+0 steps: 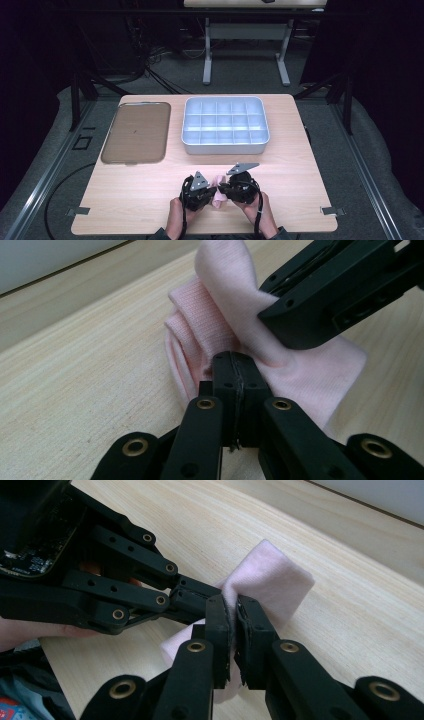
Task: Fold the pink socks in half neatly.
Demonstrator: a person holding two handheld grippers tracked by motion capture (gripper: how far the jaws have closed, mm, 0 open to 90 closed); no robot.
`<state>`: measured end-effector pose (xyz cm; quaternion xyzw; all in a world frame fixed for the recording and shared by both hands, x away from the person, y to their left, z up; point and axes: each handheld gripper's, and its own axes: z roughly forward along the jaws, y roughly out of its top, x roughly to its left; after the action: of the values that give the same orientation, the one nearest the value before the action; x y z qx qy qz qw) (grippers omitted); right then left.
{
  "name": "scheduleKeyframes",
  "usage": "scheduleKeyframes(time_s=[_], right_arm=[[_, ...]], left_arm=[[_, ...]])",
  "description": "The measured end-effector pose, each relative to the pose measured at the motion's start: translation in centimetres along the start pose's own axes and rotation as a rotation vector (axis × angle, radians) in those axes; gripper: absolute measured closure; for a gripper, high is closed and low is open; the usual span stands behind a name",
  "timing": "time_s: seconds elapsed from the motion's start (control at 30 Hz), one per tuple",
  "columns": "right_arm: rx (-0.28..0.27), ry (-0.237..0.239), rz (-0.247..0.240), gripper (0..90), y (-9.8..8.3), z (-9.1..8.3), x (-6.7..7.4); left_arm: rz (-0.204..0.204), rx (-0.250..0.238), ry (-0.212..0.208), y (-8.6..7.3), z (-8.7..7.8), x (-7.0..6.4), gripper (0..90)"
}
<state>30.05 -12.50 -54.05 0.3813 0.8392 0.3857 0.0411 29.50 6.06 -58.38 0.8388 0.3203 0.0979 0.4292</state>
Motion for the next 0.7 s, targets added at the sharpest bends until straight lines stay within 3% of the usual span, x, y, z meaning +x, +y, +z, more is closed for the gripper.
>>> scheduleKeyframes(time_s=[0.43,0.7], right_arm=[[0.020,0.019,0.025,84.8,-0.52,0.48,-0.69],[0.011,0.016,0.034,85.0,-0.78,0.09,-0.88]], left_arm=[[-0.019,-0.014,-0.028,-0.17,-0.04,0.41,89.5],[-0.008,-0.020,-0.035,-0.06,-0.16,0.42,89.4]])
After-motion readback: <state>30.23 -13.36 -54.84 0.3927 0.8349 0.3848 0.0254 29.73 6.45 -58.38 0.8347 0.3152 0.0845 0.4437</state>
